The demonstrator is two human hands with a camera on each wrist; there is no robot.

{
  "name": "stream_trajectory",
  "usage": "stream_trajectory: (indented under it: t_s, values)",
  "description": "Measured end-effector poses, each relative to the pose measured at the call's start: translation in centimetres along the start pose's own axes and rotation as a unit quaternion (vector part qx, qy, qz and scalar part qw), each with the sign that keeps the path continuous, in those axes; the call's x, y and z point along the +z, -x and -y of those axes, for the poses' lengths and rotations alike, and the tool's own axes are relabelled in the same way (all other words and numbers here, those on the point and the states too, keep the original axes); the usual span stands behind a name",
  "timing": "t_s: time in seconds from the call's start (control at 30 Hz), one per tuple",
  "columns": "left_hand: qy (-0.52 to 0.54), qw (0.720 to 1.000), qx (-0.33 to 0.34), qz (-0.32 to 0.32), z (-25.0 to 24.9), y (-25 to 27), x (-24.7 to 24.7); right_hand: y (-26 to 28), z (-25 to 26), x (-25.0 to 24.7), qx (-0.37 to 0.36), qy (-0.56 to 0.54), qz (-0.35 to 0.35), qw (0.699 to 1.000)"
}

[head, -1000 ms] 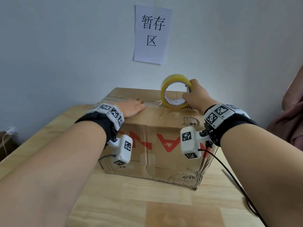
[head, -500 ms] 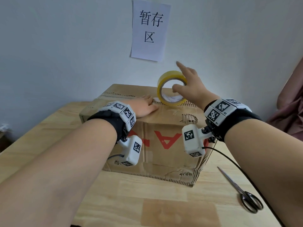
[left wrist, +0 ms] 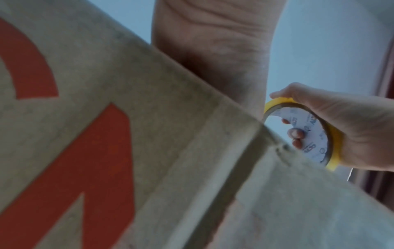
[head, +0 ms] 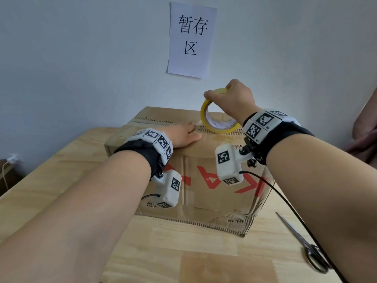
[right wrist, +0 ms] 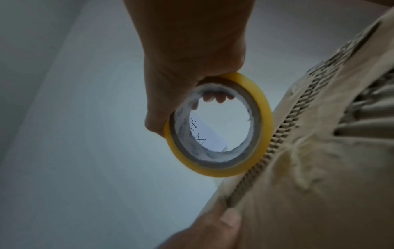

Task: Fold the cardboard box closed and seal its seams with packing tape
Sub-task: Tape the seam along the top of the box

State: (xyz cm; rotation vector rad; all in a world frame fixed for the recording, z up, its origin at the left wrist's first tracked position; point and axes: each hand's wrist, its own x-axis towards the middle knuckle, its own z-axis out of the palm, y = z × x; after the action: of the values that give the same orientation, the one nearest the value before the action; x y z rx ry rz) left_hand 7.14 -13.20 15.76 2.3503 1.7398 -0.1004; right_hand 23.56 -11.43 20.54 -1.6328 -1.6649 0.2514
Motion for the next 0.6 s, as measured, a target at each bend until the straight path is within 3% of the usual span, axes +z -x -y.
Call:
stream_trajectory:
  t_s: [0.43, 0.6]
  values:
    - [-0.006, 1.0, 0.011, 0.007, -1.2, 0.1, 0.2, 0.5, -1.2, -2.3, -0.042, 0.159, 0.024, 0.986]
    - [-0.01, 1.0, 0.006, 0.013, -1.3, 0.0, 0.1, 0.6, -2.0, -3.8, -0.024, 0.185, 0.051, 0.981]
